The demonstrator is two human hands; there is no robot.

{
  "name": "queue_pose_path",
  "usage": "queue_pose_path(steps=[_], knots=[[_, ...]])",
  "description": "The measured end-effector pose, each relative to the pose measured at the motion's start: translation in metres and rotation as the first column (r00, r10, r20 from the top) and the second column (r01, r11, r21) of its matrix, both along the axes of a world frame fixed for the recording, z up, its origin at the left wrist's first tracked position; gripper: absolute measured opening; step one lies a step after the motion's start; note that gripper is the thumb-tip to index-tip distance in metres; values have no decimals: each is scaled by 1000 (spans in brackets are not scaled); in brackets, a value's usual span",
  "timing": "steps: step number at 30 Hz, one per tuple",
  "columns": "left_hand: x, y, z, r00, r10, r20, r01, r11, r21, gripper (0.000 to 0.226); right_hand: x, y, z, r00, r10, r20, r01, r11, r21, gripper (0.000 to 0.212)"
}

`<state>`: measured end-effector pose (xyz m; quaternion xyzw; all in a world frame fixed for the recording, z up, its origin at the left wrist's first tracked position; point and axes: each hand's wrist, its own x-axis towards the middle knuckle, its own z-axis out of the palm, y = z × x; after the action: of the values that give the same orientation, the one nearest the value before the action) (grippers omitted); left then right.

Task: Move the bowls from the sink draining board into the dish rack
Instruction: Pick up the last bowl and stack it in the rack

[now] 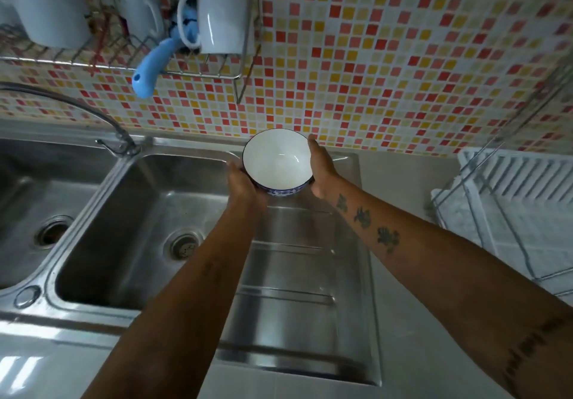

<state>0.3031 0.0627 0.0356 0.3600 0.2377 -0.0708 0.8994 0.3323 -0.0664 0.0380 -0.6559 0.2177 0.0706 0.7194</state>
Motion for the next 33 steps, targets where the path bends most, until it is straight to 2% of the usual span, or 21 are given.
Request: queue_pose_path(steps=[5,10,12,14,18,21,24,27,30,33], knots=[[-51,-29,68,998,2,62,3,998,-67,32,-50,-30,66,994,-78,71,81,996,-35,50],[-111,-57,123,987,32,159,26,937,-349,26,-117,-57,155,935,-182,303,241,955,-172,39],[-137,-69,145,980,26,200,63,902,-428,31,-144,-70,193,913,-143,382,242,944,-224,37],[-161,-84,168,961,-40,272,163,881,-444,38,-171,-84,226,880,-68,470,219,936,-275,29],[-210,-116,221,857,-327,398,462,830,-312,41,-237,-116,279,764,84,640,226,894,-387,26],[-243,-142,252,755,-479,448,608,768,-202,53,-282,-148,310,663,124,739,287,869,-404,33],[-265,-172,275,673,-599,434,681,731,-46,67,-315,-188,331,586,132,799,357,844,-401,30],[-280,-204,298,586,-709,392,750,658,68,74,-336,-229,344,553,85,829,422,830,-366,30],[-288,-233,319,513,-763,393,782,604,152,77,-352,-268,354,533,32,845,468,821,-327,29],[-294,-256,340,481,-777,406,782,590,202,75,-364,-302,361,508,4,861,487,824,-291,28]])
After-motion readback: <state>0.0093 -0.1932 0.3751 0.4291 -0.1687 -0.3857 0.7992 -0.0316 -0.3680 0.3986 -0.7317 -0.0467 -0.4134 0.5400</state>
